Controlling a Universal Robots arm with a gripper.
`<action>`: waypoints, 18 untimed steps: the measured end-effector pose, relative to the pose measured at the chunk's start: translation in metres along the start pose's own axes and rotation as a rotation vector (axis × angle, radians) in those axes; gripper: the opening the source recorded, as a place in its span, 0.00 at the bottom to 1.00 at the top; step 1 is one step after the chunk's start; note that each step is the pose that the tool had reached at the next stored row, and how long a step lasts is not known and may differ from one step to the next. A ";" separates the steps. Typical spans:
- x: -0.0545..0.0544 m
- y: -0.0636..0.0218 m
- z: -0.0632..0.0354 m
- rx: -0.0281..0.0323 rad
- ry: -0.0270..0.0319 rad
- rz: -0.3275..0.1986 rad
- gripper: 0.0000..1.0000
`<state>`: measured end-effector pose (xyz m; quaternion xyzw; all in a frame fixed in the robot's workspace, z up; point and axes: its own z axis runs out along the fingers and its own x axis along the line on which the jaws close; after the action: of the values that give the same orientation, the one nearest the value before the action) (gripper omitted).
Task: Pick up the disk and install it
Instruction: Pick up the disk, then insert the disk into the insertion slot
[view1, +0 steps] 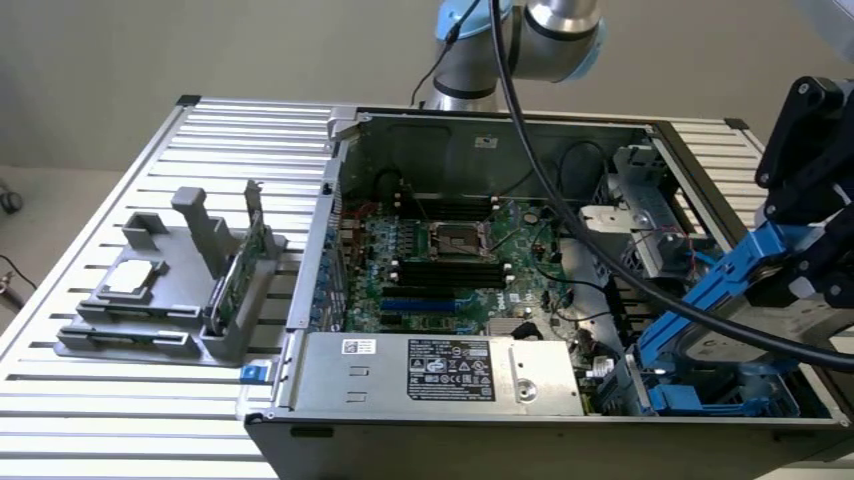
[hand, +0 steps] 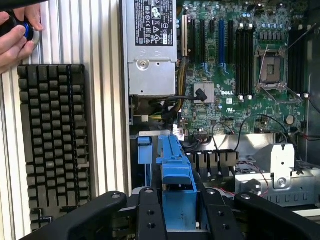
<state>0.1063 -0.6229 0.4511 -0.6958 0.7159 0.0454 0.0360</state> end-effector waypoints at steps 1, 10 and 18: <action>0.000 0.0000 0.0009 -0.0003 -0.0019 -0.003 0.33; 0.005 -0.0031 0.0049 -0.0025 -0.0162 -0.023 0.33; 0.009 -0.0059 0.0069 -0.0035 -0.0247 -0.030 0.33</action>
<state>0.1119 -0.6311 0.4431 -0.7059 0.7048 0.0547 0.0443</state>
